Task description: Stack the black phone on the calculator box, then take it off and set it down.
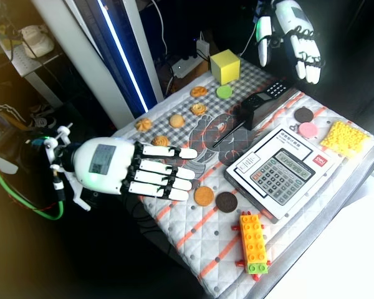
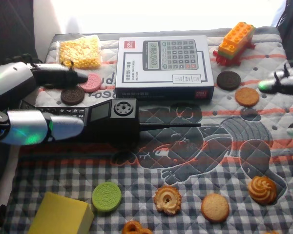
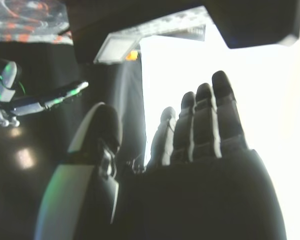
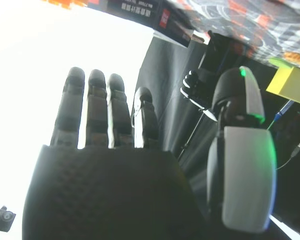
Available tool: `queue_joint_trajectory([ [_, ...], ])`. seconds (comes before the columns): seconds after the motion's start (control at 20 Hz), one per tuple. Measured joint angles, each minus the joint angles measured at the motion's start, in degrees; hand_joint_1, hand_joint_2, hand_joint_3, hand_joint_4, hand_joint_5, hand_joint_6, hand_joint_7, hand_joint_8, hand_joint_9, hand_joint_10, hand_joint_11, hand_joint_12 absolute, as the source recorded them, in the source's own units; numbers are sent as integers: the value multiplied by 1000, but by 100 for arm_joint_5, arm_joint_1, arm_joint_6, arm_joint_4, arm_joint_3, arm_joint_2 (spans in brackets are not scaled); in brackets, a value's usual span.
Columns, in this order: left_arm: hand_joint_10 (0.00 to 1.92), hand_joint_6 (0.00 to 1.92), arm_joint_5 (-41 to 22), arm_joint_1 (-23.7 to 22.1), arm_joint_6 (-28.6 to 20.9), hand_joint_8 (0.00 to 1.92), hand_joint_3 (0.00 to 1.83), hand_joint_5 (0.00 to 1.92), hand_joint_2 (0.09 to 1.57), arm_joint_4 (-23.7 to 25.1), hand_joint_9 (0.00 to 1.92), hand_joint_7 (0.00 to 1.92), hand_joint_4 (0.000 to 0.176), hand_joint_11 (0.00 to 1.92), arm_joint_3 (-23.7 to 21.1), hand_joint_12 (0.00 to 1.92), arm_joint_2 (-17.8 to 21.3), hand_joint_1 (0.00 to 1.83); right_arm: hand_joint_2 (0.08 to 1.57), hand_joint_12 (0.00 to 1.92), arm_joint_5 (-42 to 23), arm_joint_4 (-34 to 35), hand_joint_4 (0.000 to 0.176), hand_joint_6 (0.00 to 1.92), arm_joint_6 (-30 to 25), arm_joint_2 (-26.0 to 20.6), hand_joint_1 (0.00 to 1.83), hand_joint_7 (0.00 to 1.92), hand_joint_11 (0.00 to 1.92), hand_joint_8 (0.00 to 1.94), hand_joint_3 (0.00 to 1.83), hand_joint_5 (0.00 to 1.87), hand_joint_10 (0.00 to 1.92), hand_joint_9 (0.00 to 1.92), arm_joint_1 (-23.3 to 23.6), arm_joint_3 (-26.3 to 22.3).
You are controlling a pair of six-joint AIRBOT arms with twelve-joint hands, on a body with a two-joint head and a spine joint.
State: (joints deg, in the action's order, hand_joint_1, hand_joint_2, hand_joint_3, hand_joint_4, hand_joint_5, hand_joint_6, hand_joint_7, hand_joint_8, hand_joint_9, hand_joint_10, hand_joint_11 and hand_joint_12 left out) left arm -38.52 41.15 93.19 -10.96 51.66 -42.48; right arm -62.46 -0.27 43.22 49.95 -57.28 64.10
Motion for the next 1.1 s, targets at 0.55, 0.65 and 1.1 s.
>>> queue_joint_trajectory([
  [0.55, 9, 10, 863, -533, 1821, 4, 4, 455, 795, -457, 566, 555, 71, 0, 144, 715, -490, 790, 1261, 432, 20, -7, 42, 2, 0, 0, 668, 567, 519, 1, 4, 580, 2, 655, 0, -2],
  [0.65, 14, 4, 1069, -590, 1827, 7, 7, 459, 962, -638, 614, 603, 54, 25, 317, 757, -531, 753, 1288, 314, 17, -11, 24, 3, 0, 0, 588, 585, 566, 1, 2, 603, 0, 633, 0, -2],
  [1.1, 1173, 1083, 1239, -673, 1808, 1529, 0, 705, 1240, -905, 679, 798, 0, 348, 573, 1579, -737, 1213, 1298, 562, 15, -26, 28, 4, 0, 0, 522, 605, 521, 3, 0, 617, 0, 681, 0, -15],
])
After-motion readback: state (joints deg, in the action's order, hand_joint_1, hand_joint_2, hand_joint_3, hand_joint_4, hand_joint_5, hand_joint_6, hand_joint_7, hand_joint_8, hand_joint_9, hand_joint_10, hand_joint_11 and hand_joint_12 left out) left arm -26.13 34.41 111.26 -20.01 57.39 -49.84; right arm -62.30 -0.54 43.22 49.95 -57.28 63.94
